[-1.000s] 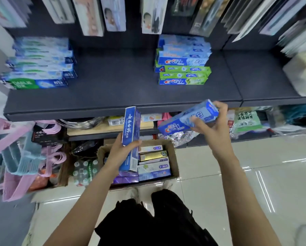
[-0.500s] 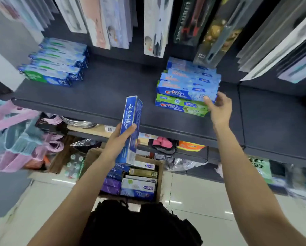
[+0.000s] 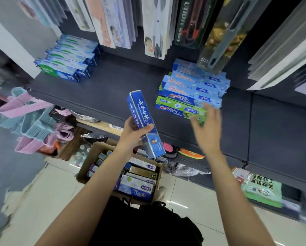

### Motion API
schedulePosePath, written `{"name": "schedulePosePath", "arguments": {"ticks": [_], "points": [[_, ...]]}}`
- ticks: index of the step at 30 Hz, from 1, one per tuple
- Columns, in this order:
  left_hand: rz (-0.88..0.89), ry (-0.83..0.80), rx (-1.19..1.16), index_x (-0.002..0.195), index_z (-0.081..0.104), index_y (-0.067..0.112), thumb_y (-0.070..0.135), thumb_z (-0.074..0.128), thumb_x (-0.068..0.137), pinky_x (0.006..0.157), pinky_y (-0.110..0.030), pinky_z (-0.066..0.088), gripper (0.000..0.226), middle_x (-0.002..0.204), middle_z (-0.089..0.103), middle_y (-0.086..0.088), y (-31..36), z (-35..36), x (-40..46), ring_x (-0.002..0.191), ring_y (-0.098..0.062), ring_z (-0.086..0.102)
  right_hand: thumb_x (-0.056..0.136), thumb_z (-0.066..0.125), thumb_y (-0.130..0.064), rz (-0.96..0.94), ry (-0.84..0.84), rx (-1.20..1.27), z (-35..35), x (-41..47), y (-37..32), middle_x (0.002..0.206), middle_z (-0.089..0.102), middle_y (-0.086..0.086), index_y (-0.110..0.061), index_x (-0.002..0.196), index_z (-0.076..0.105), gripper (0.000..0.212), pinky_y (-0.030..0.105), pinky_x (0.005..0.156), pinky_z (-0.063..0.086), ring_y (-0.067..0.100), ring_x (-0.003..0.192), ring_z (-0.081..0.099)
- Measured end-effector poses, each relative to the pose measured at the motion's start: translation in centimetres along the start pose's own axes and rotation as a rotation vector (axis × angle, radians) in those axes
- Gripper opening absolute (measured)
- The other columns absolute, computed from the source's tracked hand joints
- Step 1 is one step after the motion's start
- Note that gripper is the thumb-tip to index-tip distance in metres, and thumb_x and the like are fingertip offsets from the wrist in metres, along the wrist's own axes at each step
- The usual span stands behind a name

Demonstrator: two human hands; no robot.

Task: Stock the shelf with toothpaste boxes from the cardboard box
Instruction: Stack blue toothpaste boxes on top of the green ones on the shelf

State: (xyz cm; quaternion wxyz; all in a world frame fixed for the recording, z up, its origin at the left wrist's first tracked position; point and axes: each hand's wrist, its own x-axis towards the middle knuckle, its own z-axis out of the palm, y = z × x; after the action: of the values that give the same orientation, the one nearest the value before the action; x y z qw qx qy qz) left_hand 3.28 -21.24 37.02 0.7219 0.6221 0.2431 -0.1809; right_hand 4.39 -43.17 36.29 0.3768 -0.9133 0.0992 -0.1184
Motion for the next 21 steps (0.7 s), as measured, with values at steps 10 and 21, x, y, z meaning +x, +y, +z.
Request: {"name": "schedulePosePath", "arguments": {"ticks": [10,21], "points": [[0.154,0.110,0.283,0.116,0.046,0.009,0.058,0.074,0.066,0.083,-0.040,0.056,0.075,0.104,0.065,-0.001,-0.1,2.2,-0.4,0.094,-0.014,0.066,0.086,0.067,-0.033,0.112,-0.496,0.268,1.7,-6.7,-5.3,0.119,0.060,-0.011,-0.028,0.131,0.043,0.051,0.026,0.085,0.049,0.006,0.102,0.059],[0.283,-0.006,0.236,0.118,0.054,0.015,0.027,0.049,0.097,0.083,-0.029,0.052,0.024,0.099,0.068,0.005,1.2,-3.8,-0.6,0.088,-0.008,0.066,0.091,0.058,-0.019,0.581,-0.805,0.757,2.0,-2.6,-6.3,0.090,0.072,-0.001,-0.017,0.103,0.065,0.014,0.026,0.070,0.054,0.009,0.077,0.066]]}}
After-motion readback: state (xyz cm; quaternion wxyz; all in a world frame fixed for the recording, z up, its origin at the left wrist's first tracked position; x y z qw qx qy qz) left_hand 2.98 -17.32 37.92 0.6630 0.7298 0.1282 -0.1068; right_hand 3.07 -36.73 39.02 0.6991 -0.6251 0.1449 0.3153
